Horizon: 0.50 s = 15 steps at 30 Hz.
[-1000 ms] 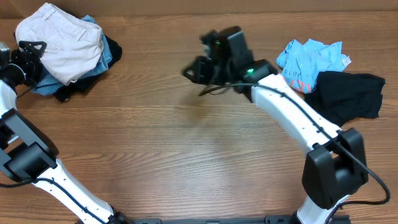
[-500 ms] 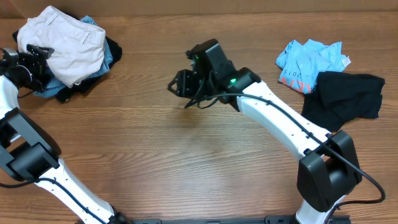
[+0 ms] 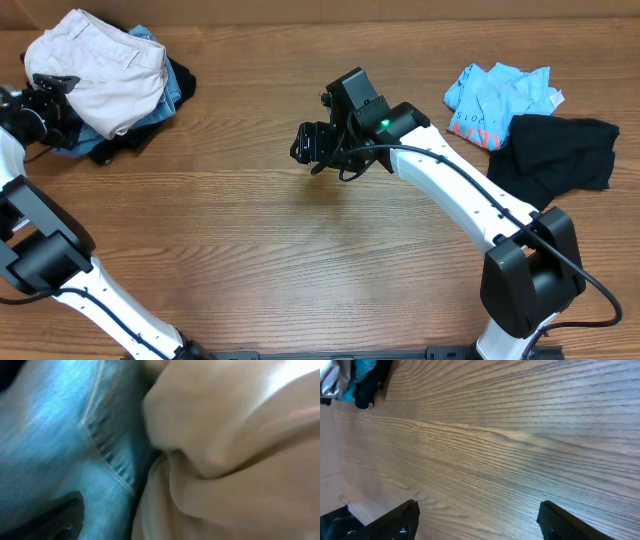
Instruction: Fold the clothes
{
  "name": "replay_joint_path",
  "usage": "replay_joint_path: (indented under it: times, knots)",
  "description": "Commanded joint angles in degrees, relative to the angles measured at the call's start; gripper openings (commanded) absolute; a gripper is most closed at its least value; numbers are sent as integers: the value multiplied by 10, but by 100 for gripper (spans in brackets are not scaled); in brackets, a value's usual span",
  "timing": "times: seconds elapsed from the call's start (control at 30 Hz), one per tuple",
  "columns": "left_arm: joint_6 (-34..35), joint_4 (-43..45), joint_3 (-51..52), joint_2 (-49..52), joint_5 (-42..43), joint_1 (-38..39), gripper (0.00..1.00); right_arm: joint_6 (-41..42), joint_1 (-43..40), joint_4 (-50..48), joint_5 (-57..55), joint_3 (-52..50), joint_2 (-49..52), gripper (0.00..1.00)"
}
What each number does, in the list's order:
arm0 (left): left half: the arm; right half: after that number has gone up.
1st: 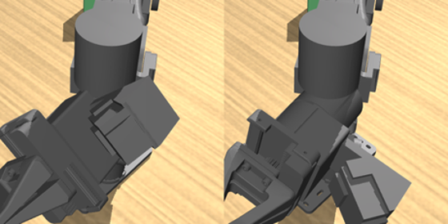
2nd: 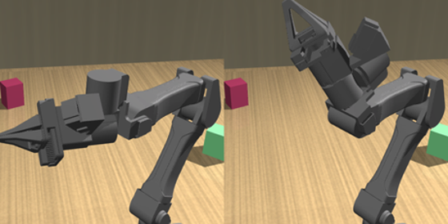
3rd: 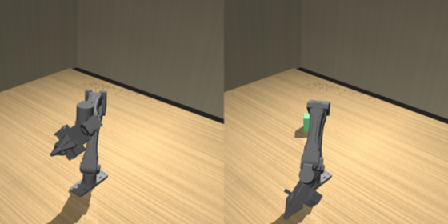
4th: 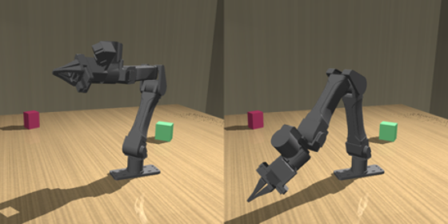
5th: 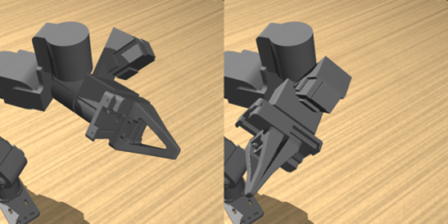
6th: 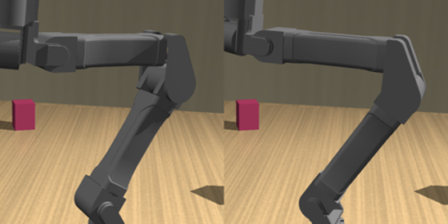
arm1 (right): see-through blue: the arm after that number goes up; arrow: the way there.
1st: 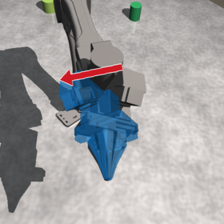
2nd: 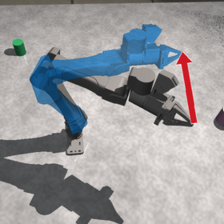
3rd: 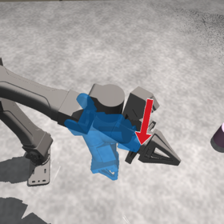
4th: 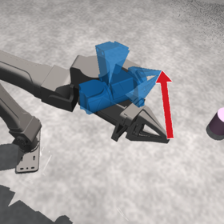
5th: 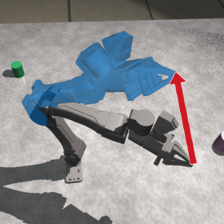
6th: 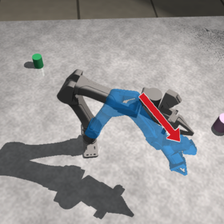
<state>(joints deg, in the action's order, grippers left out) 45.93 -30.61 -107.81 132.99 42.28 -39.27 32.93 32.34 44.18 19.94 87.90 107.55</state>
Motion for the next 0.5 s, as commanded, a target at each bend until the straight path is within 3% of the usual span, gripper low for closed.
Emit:
replay_joint_path:
  times: [0.0, 0.07, 0.13, 0.17, 0.2, 0.23, 0.27, 0.3, 0.37, 0.47]
  knots:
    - [97, -66, 7, -9, -93, -7, 100, -4, 1, 3, -13, 5, 0, 83]
    - [124, -65, 7, -9, -82, -7, 100, -4, 1, 5, -13, 3, 0, 84]
    - [124, -40, 7, -9, -16, -7, 100, -4, 1, 6, -13, -4, 0, 85]
    - [93, -14, 7, -9, 20, -7, 79, -4, 1, 6, -13, -9, 0, 85]
    - [52, 19, 7, -9, 71, -7, 70, -4, 1, 5, -13, -16, 0, 87]
    - [21, 58, 7, -9, 135, -7, 69, -4, 1, 5, -13, -19, 0, 88]
    - [17, 96, 7, -9, 170, -7, 88, -4, 1, 5, -13, -24, 0, 88]
    - [23, 112, 7, -9, 180, -7, 100, -4, 1, 7, -13, -28, 0, 88]
    - [23, 97, 7, -10, 174, -7, 100, -4, 1, 8, -18, -32, 0, 88]
    - [-34, 44, 7, -21, 116, -5, 100, -4, 1, 17, -33, -32, 0, 89]
